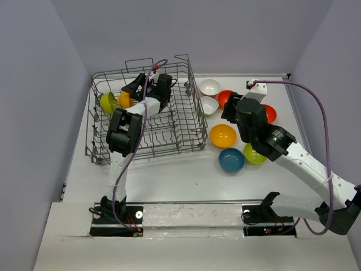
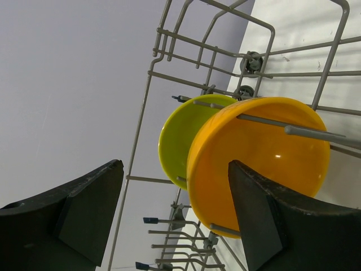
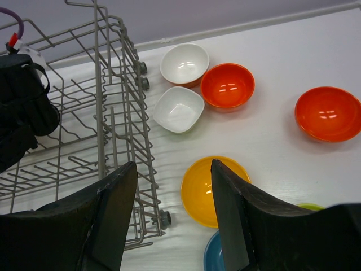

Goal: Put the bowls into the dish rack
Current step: Insert the bowl into the dish rack.

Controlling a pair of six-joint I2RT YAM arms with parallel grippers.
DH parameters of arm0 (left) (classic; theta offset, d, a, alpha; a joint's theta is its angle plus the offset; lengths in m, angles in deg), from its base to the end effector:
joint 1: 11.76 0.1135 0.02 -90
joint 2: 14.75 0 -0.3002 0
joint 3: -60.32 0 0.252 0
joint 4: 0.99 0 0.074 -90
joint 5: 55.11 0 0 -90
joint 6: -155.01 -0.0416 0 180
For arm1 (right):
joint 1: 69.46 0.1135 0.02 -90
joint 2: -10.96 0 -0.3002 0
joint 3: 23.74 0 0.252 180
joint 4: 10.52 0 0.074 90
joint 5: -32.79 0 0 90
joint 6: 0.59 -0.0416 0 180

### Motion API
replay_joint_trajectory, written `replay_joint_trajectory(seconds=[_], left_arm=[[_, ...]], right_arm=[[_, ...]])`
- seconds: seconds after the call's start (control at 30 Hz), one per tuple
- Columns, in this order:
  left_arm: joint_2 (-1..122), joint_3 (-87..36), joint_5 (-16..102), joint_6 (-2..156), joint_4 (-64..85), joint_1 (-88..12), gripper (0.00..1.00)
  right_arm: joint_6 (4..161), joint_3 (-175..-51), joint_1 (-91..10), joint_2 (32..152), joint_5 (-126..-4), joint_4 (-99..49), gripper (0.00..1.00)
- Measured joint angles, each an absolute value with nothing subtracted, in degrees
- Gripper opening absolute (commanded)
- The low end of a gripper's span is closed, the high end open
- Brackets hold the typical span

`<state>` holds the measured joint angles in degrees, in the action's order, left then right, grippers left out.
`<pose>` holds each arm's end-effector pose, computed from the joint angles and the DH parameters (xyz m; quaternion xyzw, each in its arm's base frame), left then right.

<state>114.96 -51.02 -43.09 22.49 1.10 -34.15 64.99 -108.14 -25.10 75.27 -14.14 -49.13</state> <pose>0.5041 -0.1637 0.2361 0.0399 0.7313 0.5864 0.3461 0.1811 0.1374 0.4374 0.0805 0.7807 0.0610 0.6166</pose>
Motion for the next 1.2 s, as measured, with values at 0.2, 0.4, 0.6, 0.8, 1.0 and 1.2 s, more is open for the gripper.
replay_joint_trajectory(seconds=[0.2, 0.4, 0.6, 0.8, 1.0, 1.2], left_arm=[[114.96, -51.45, -42.65, 23.76, 2.85, -34.44, 0.89], [114.96, -52.18, -41.95, 25.24, 4.44, -34.83, 0.89], [114.96, -52.63, -41.6, 26.14, 5.43, -35.16, 0.89], [114.96, -52.63, -41.43, 26.58, 6.26, -35.36, 0.88], [114.94, -52.66, -41.23, 26.91, 6.71, -35.53, 0.88], [114.91, -52.96, -41.03, 27.01, 7.09, -35.68, 0.88]], right_arm=[[65.01, -108.14, -25.1, 75.27, -14.16, -49.11, 0.61], [65.01, -108.14, -25.1, 75.27, -14.14, -49.11, 0.61], [65.01, -108.14, -25.1, 75.27, -14.14, -49.11, 0.61], [65.01, -108.14, -25.1, 75.27, -14.14, -49.11, 0.61], [65.01, -108.14, -25.1, 75.27, -14.14, -49.11, 0.61], [65.01, -108.14, -25.1, 75.27, -14.12, -49.11, 0.61]])
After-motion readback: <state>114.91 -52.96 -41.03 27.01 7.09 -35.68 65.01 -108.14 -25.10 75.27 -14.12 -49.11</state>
